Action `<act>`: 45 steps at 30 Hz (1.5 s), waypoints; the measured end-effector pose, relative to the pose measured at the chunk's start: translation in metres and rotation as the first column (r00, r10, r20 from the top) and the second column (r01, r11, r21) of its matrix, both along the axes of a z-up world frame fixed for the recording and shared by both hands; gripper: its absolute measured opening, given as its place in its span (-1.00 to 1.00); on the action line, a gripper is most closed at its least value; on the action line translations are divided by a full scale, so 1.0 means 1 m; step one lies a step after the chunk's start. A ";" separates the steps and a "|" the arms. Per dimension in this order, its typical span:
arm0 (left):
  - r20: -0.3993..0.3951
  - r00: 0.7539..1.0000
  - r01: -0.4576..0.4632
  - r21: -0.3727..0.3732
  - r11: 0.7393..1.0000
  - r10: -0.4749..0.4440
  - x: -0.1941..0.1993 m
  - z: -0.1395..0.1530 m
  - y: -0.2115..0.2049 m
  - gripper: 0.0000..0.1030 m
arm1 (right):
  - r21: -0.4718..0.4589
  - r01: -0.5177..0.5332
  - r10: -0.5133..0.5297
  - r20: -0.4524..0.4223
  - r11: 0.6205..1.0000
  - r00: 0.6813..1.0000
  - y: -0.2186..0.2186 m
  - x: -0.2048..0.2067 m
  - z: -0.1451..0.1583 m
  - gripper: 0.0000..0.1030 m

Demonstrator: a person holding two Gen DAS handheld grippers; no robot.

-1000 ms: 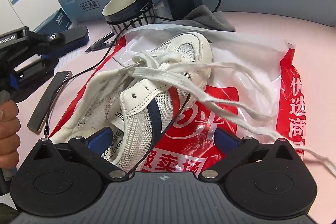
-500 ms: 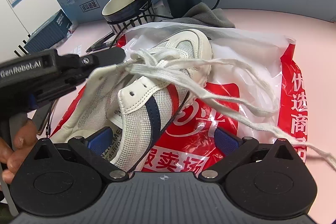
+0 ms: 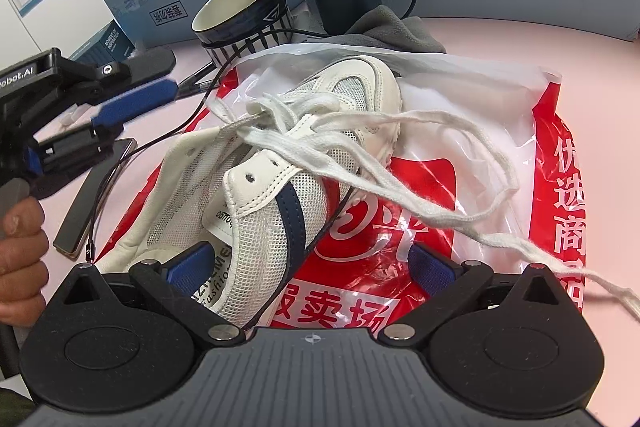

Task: Lace up shoes with both hands

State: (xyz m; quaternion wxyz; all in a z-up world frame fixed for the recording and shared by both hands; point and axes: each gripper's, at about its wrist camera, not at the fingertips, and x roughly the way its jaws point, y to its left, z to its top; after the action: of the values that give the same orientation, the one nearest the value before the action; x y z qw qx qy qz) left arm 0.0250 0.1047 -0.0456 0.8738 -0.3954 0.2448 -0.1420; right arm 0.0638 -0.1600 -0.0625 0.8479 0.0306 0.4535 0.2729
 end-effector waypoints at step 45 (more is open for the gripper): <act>-0.078 0.993 0.087 -0.040 0.995 -0.090 0.019 -0.014 -0.022 -0.87 | -0.435 -0.126 0.325 0.423 0.892 0.846 0.044 -0.062 0.051 0.62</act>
State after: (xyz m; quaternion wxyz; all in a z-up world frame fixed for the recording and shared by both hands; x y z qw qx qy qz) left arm 0.0443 0.0828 -0.0591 0.8489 -0.4052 0.2942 -0.1690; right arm 0.0015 -0.1155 -0.0118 0.8837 -0.2630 0.2719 0.2756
